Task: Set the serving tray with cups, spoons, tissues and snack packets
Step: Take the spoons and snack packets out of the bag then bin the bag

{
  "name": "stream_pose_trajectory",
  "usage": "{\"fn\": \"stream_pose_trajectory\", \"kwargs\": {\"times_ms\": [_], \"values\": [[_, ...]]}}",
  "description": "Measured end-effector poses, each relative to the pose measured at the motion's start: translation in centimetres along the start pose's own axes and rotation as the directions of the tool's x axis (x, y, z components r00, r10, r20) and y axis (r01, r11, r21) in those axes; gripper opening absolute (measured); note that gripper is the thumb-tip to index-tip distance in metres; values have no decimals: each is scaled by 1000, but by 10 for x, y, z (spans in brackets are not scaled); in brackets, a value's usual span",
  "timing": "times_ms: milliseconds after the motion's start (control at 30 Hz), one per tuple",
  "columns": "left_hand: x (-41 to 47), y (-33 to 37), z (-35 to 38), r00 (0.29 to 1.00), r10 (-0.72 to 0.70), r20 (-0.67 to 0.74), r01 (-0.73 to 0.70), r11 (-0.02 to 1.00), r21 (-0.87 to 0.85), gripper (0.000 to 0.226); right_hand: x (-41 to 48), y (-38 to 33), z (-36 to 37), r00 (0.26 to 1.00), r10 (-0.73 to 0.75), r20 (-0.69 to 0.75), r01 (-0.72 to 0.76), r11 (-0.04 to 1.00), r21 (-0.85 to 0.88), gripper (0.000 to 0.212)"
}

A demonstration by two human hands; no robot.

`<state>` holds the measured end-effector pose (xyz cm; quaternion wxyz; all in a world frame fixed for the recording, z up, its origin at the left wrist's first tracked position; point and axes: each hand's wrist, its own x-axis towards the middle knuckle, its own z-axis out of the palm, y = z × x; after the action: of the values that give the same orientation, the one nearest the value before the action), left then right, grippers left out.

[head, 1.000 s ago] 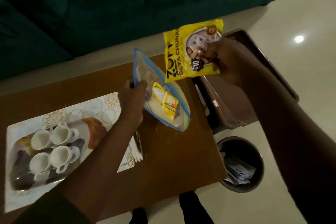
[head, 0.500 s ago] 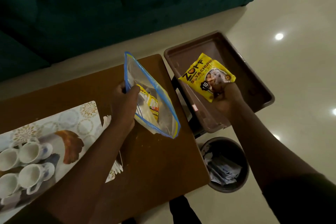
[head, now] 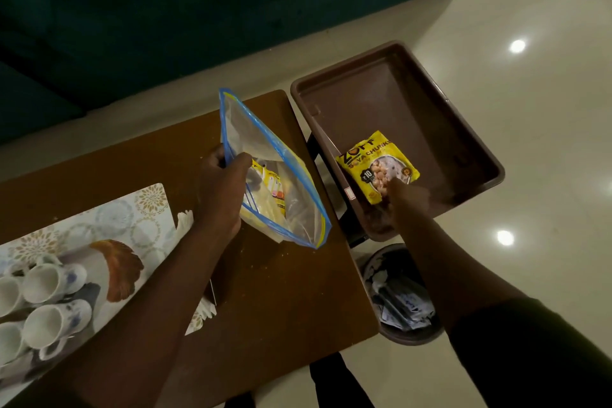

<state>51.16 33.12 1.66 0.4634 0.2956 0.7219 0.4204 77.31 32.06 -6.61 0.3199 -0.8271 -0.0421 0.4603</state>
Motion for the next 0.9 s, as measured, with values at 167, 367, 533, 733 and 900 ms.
{"fn": "stream_pose_trajectory", "kwargs": {"times_ms": [167, 367, 533, 733, 900], "values": [[4, 3, 6, 999, -16, 37, 17, 1000, -24, 13, 17, 1, 7, 924, -321, -208, 224, 895, -386, 66], [7, 0, 8, 995, -2, 101, 9, 998, -67, 17, 15, -13, 12, 963, -270, -21, 248, 910, -333, 38], [11, -2, 4, 995, -11, 104, 24, 992, -124, 17, -62, -75, 18, 841, -492, 225, 451, 867, 213, 12], [11, 3, 0, 981, 34, 190, -9, 992, -128, 3, -166, -112, 18, 156, -418, 895, 347, 871, 347, 17], [12, 12, -5, 983, 1, 184, 19, 994, -108, 5, -160, -79, 59, 440, -217, 871, 869, 347, -352, 31]]}}
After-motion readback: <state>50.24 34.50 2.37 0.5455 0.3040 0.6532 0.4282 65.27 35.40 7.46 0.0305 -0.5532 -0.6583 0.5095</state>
